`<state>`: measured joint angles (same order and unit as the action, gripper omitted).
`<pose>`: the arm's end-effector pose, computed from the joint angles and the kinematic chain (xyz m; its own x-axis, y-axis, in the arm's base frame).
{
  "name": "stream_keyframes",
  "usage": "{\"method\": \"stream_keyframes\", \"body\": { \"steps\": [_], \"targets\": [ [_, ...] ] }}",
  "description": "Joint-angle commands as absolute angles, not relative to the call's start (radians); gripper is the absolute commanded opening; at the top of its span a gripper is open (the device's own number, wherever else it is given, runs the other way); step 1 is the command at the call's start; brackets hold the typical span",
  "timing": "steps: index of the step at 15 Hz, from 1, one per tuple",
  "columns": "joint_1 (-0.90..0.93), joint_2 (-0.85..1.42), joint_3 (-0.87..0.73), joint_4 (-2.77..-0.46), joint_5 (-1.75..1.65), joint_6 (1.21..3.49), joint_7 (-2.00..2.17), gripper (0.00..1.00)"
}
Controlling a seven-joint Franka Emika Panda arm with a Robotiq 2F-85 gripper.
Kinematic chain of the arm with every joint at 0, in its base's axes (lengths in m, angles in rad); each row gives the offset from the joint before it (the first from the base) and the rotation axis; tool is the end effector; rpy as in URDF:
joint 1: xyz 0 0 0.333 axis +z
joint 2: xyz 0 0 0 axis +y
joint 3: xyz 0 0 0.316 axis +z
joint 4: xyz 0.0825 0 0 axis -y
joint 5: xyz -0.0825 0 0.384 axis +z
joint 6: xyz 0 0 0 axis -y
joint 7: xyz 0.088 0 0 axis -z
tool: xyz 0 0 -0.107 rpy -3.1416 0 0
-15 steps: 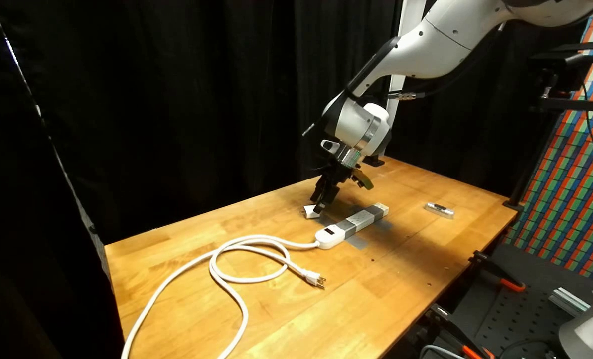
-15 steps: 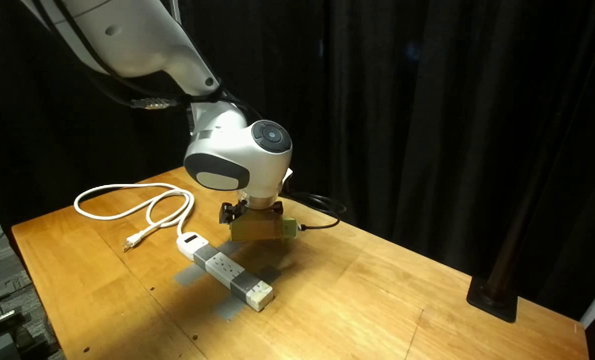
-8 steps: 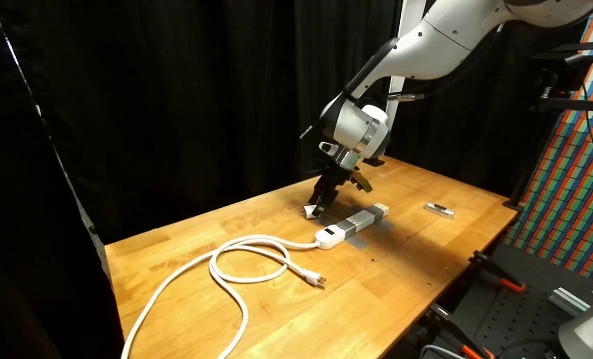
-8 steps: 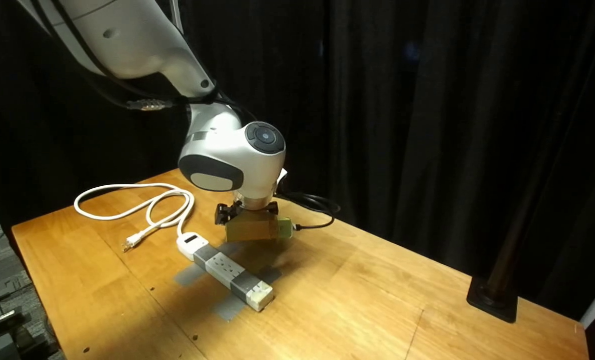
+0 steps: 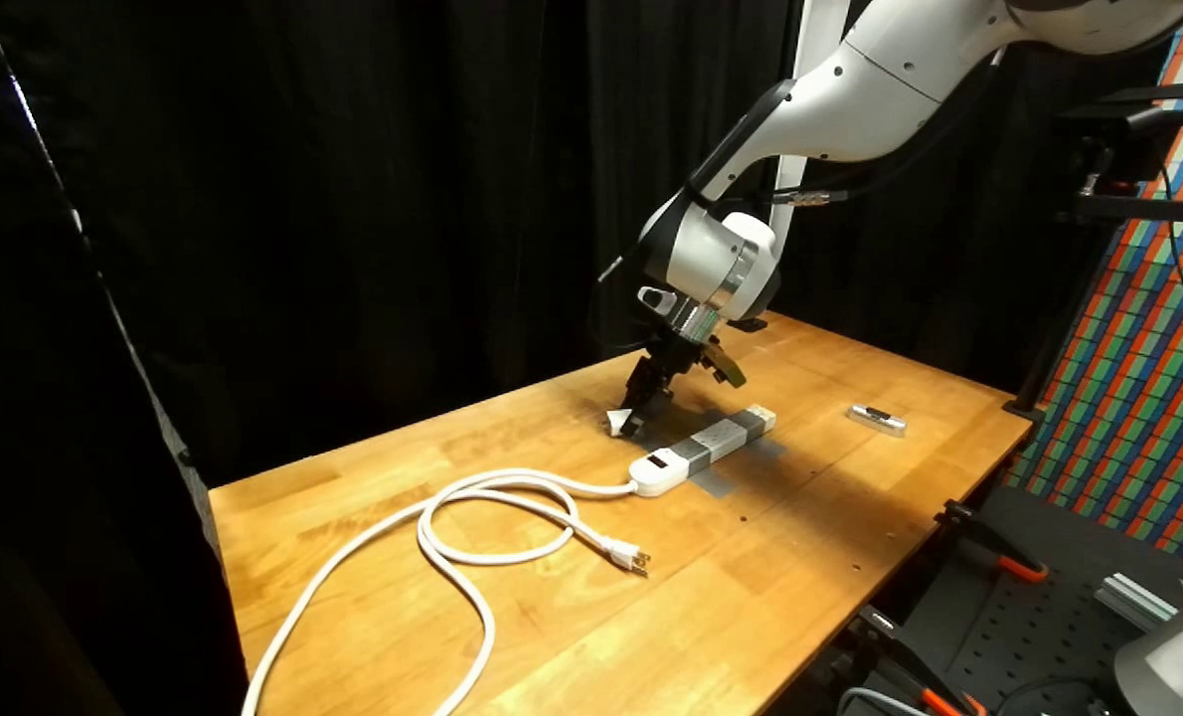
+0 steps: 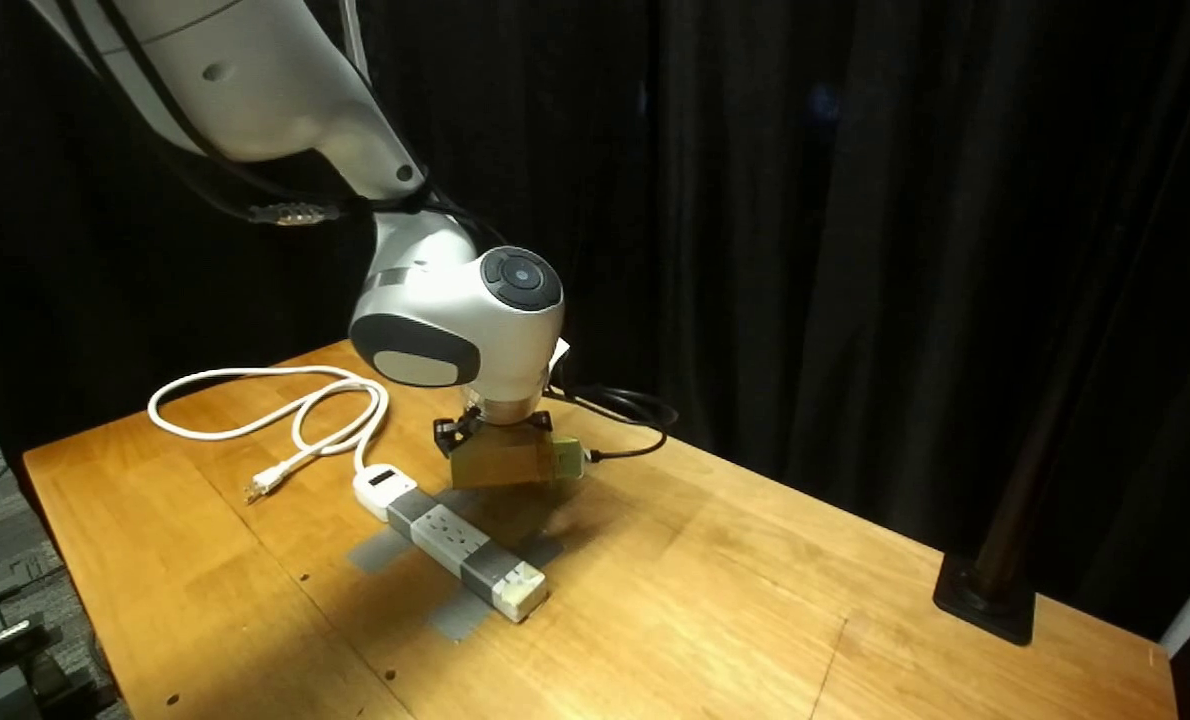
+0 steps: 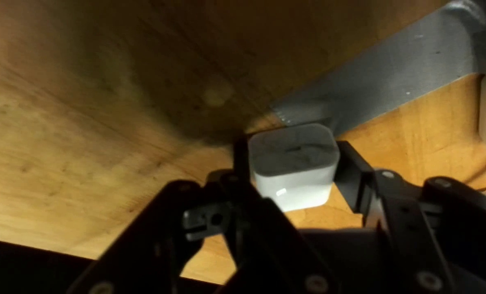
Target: Plug the adapter into the extension cord
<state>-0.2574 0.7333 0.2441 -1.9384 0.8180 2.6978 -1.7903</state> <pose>0.6042 -0.0326 0.1061 0.5216 0.7063 0.4785 0.8306 -0.5486 -0.0956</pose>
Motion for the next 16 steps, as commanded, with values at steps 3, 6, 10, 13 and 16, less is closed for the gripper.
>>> {"method": "stream_keyframes", "body": {
  "steps": [3,6,10,13,16],
  "targets": [
    [-0.267,0.732,0.261,-1.949,0.829,2.737,-1.806,0.23],
    [-0.254,0.734,0.245,-1.941,0.817,2.738,-1.779,0.23],
    [-0.212,0.696,0.165,-1.929,0.736,2.721,-1.631,0.23],
    [-0.168,0.629,0.084,-1.946,0.549,2.686,-1.487,0.23],
    [-0.120,0.561,0.016,-1.951,0.300,2.642,-1.307,0.23]
  ]
}}
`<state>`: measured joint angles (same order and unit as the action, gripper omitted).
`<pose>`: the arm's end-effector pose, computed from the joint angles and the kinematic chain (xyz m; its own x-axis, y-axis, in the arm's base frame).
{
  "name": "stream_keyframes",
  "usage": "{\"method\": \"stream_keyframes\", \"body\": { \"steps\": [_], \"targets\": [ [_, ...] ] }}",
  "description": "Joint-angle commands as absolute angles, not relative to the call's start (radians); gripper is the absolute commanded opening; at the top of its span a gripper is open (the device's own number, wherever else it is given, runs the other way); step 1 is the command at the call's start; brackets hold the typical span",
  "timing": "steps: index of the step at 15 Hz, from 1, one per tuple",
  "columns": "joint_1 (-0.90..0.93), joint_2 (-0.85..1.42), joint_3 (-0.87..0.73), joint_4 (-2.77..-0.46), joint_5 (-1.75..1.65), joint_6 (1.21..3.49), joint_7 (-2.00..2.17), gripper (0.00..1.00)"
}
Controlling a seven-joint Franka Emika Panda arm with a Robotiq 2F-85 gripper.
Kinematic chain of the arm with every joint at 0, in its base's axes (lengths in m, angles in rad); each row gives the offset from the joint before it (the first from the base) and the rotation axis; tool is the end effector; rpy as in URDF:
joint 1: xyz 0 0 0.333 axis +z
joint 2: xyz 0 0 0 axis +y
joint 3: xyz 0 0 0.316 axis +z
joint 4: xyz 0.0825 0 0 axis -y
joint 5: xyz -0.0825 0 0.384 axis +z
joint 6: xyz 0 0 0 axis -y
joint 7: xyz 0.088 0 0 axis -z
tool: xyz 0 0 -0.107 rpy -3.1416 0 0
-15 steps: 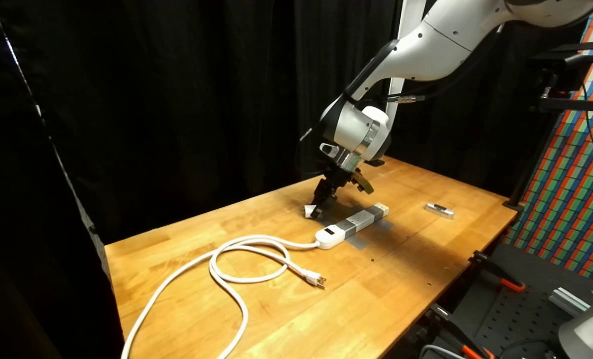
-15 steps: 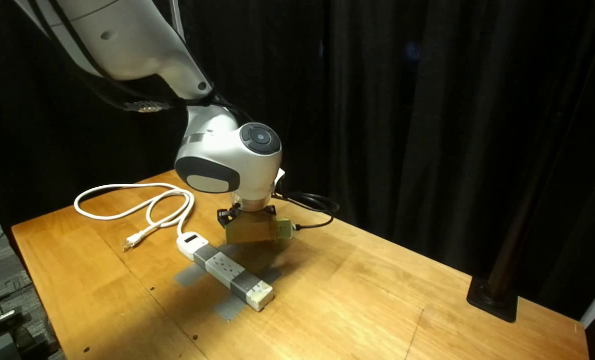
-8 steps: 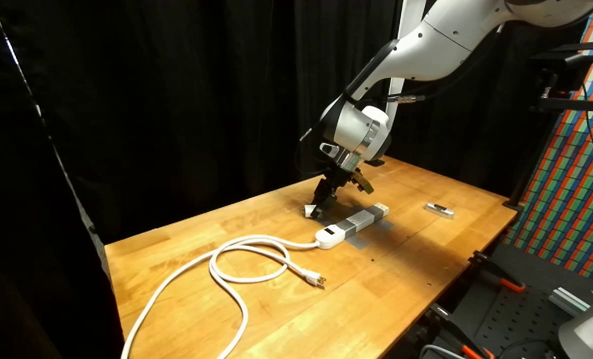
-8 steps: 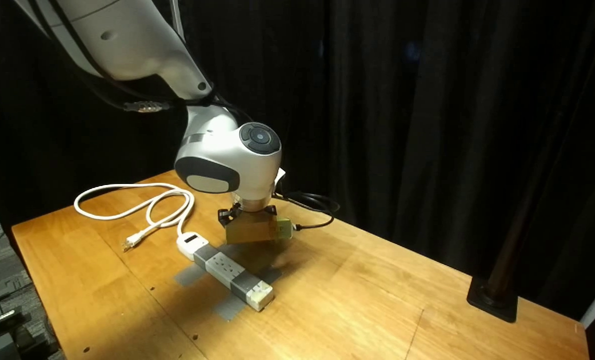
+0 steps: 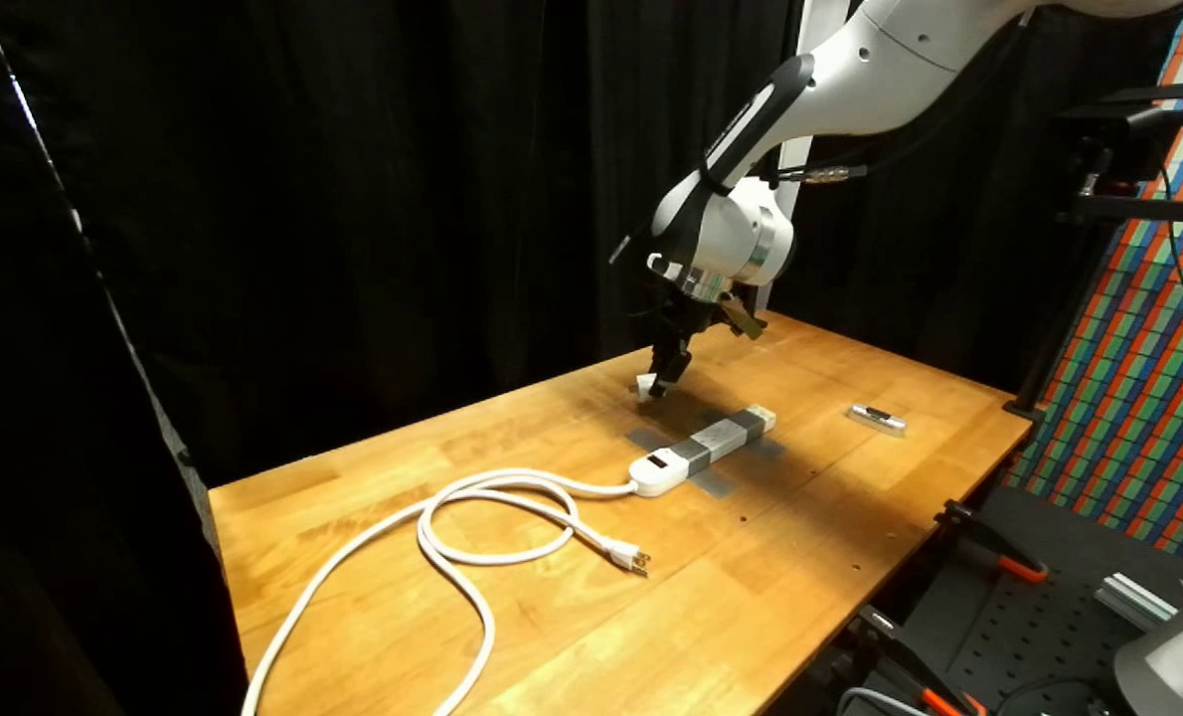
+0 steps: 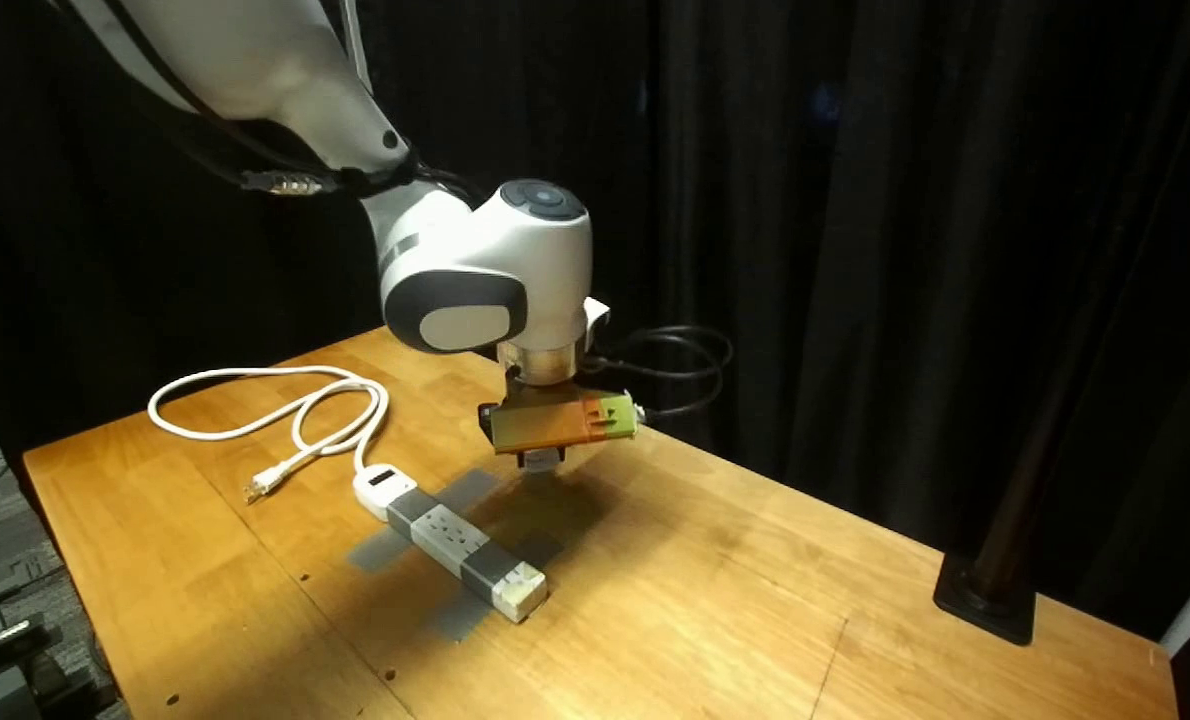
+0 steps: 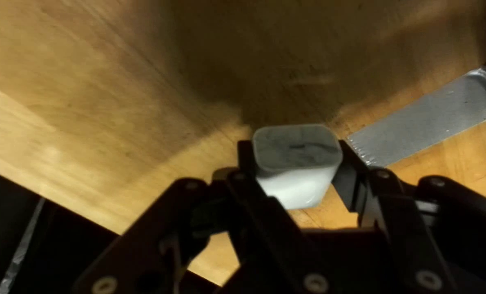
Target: Plug the adapter into the extension cord
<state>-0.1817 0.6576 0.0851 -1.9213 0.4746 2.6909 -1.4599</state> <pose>0.6250 -0.0774 0.1540 0.5752 0.7638 0.2929 0.7976 -0.6032 0.0065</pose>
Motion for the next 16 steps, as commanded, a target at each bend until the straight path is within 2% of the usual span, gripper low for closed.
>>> {"method": "stream_keyframes", "body": {
  "steps": [1,8,16],
  "targets": [
    [-0.098,0.534,-0.009,-1.947,0.211,2.603,-1.246,0.23],
    [0.013,0.406,-0.082,-1.990,-0.318,2.461,-0.998,0.23],
    [0.079,0.332,-0.055,-2.100,-0.646,2.345,-0.804,0.23]
  ]
}}
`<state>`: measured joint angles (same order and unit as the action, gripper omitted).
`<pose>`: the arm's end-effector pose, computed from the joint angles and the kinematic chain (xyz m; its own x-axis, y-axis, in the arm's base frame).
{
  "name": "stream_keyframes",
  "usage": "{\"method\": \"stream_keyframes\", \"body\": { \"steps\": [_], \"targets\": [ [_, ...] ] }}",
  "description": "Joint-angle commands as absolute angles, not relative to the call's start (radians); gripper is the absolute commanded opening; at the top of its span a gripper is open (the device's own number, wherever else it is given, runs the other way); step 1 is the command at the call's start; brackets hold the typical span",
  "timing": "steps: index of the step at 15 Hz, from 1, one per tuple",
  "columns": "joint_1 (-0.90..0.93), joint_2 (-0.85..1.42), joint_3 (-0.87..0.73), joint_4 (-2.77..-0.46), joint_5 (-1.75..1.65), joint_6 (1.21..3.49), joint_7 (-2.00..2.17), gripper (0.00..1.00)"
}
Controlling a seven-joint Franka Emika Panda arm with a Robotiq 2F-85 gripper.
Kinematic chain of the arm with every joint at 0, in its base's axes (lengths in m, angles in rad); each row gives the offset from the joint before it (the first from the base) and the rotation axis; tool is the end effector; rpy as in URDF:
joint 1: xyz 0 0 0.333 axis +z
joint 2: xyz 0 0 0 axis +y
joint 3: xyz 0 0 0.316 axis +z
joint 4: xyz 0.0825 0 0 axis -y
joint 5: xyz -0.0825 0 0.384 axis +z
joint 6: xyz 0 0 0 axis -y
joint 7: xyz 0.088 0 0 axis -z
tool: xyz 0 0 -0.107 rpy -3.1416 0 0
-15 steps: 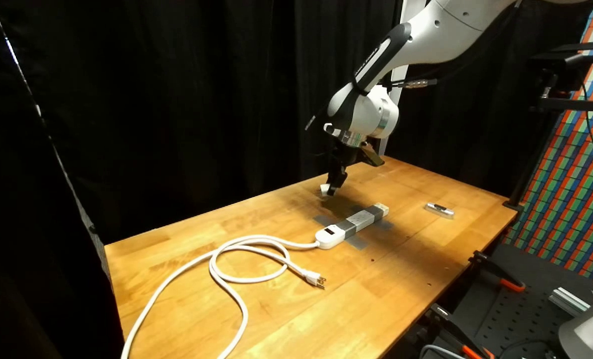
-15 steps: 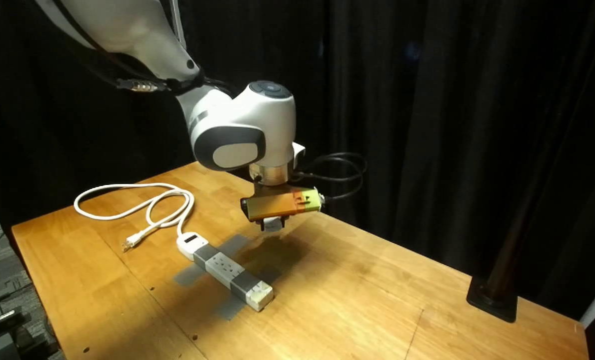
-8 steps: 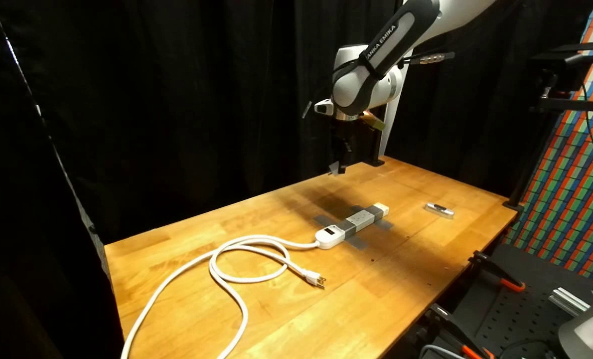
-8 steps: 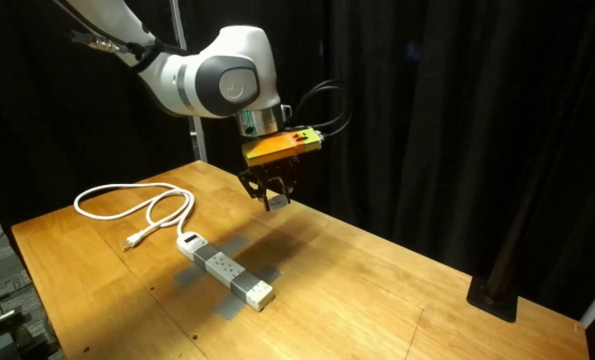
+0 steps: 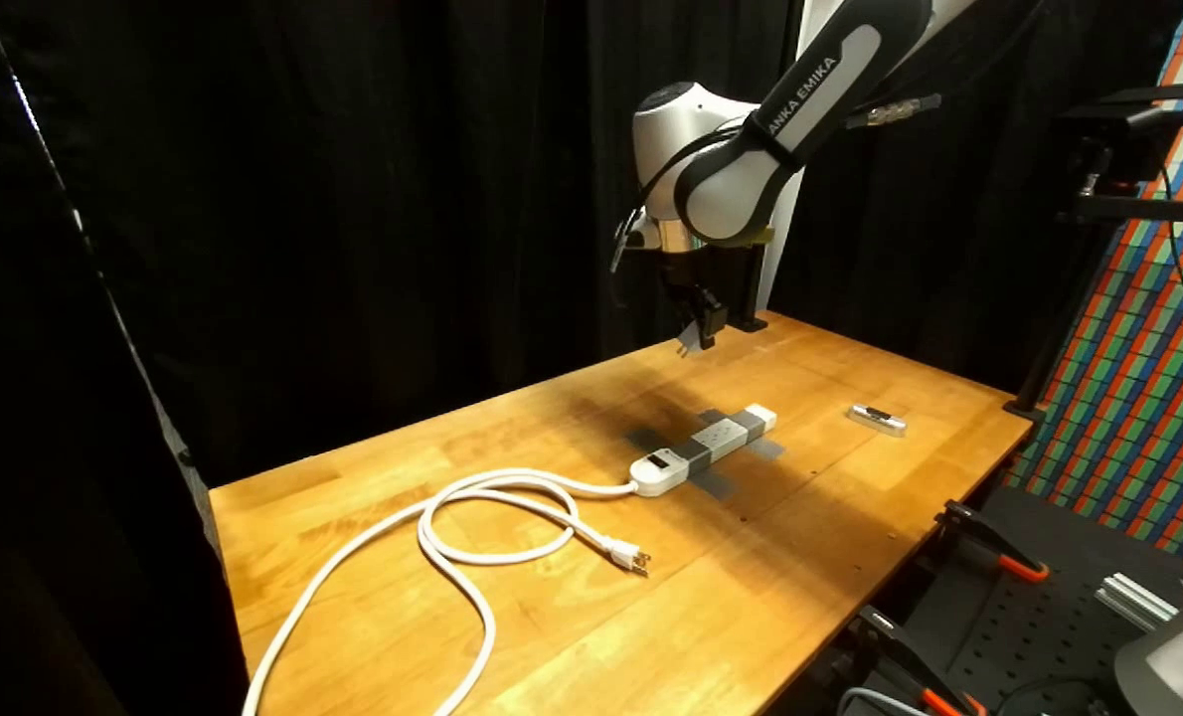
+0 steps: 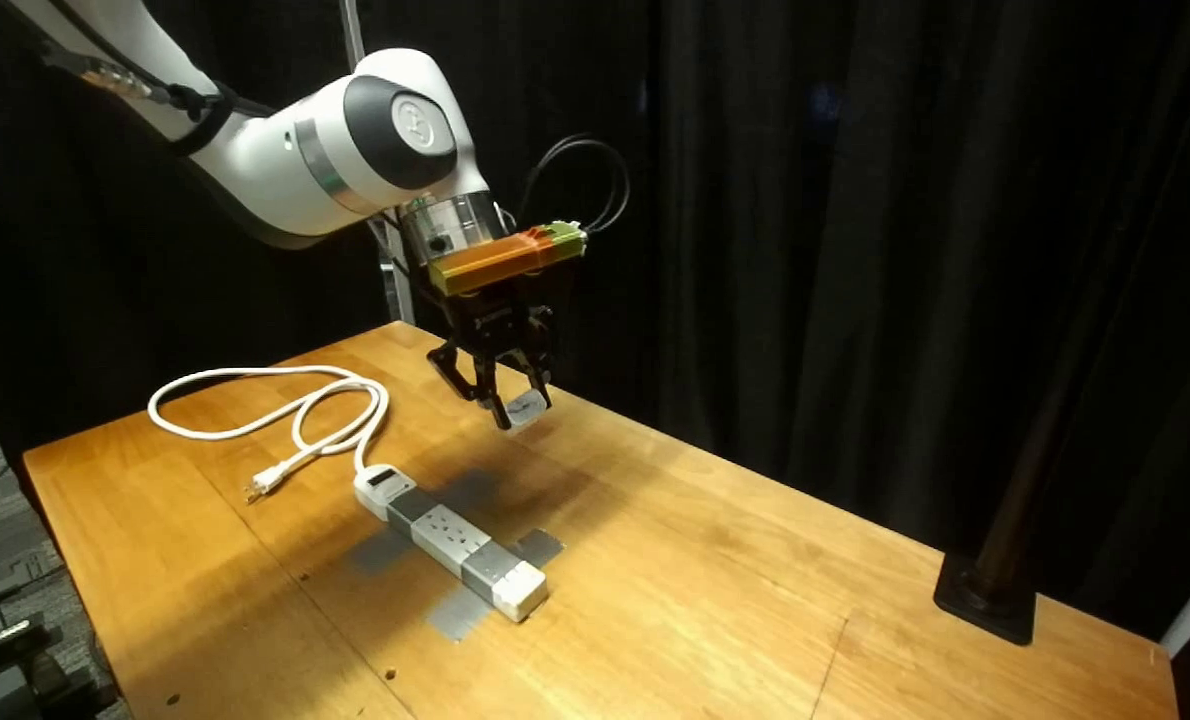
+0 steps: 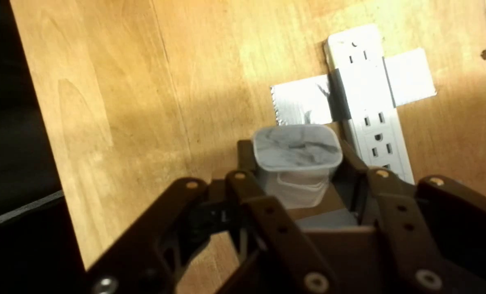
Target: Plug the adapter into the extension cord
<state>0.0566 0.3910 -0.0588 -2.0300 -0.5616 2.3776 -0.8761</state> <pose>0.5966 -0.0061 0.2505 0.2770 0.8891 -0.3644 0.9601 -0.2412 0.1415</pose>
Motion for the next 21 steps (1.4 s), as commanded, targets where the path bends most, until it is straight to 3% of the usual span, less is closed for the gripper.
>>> {"method": "stream_keyframes", "body": {
  "steps": [1,13,21],
  "targets": [
    [0.085,0.324,-0.049,-2.119,-0.678,2.339,-0.774,0.23],
    [0.101,0.301,0.025,-2.254,-0.988,2.305,-0.425,0.23],
    [0.094,0.349,0.056,-2.263,-1.022,2.269,-0.305,0.23]
  ]
}}
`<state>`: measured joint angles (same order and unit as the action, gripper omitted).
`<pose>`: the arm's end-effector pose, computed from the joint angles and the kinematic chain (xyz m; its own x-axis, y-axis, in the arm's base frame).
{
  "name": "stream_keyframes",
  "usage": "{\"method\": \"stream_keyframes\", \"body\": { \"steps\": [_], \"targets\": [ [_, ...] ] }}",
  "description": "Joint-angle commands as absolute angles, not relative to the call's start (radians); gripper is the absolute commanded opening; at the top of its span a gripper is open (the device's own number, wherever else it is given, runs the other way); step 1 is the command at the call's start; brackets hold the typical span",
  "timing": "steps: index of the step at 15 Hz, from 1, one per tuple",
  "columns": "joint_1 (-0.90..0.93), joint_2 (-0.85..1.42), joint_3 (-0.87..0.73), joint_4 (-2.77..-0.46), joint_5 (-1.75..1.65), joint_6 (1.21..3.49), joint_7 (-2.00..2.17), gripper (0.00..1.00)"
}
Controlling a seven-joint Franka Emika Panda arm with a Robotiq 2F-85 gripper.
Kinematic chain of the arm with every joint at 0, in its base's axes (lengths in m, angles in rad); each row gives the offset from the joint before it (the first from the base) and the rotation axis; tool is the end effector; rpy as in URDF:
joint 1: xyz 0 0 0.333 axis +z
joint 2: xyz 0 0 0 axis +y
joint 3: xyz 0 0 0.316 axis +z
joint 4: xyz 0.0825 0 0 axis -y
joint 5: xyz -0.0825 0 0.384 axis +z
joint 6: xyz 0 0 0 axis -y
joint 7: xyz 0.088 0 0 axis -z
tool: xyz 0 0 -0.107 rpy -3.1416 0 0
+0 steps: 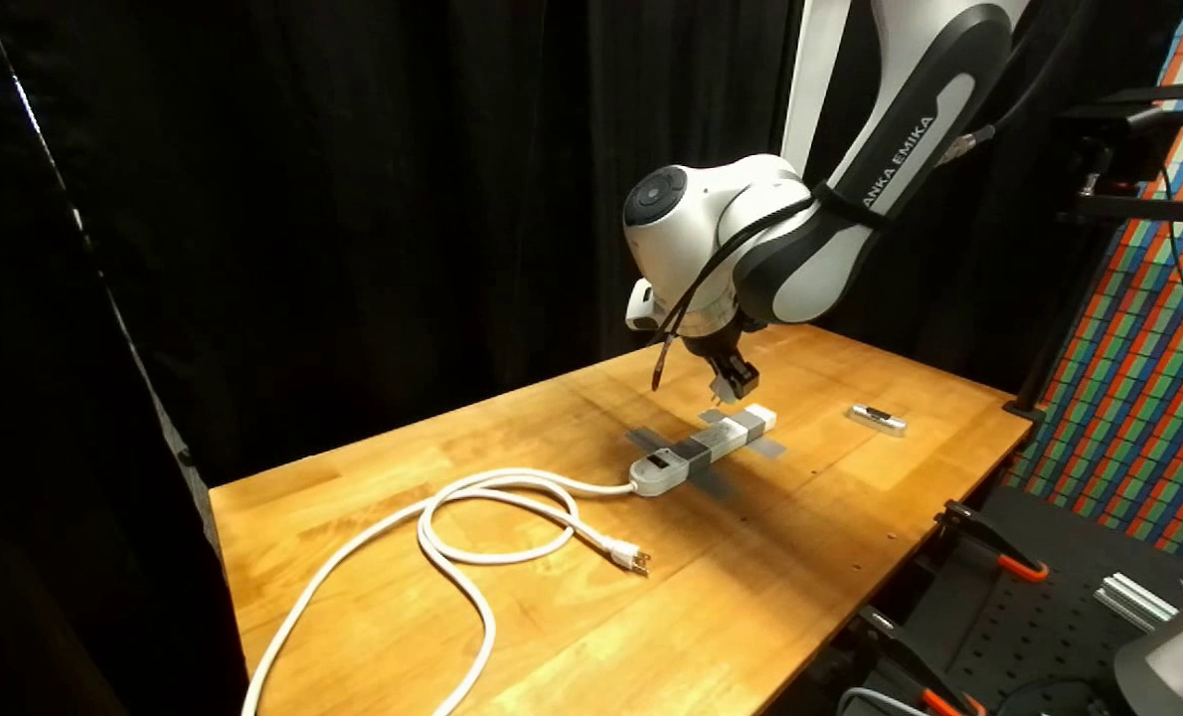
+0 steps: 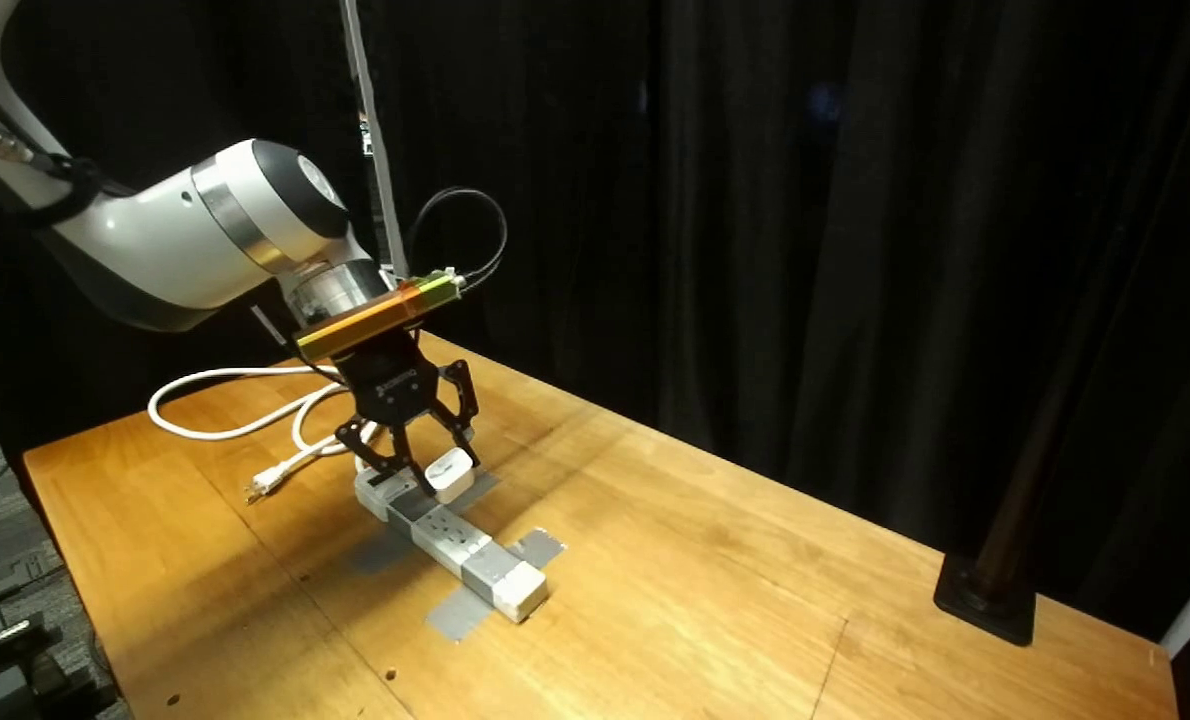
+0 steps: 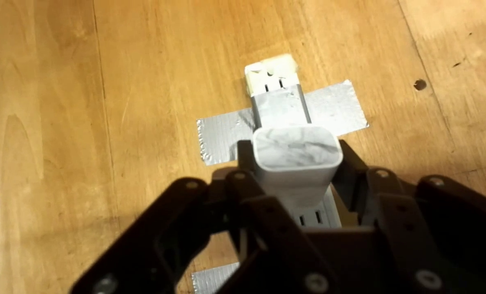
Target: Plug the adapter into the extension cord
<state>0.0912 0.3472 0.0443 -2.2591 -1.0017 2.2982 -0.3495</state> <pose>0.5095 0.0521 0.1902 0.3008 0.7660 -0.5681 0.9507 -0.1939 0.2418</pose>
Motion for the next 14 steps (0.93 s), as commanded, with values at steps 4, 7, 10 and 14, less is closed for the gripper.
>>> {"method": "stream_keyframes", "body": {
  "steps": [4,7,10,14],
  "targets": [
    [0.095,0.377,0.065,-2.259,-1.020,2.261,-0.278,0.23],
    [0.096,0.395,0.065,-2.253,-1.025,2.260,-0.262,0.23],
    [0.102,0.409,0.060,-2.250,-1.047,2.253,-0.239,0.23],
    [0.108,0.428,0.056,-2.238,-1.114,2.226,-0.188,0.23]
  ]
}}
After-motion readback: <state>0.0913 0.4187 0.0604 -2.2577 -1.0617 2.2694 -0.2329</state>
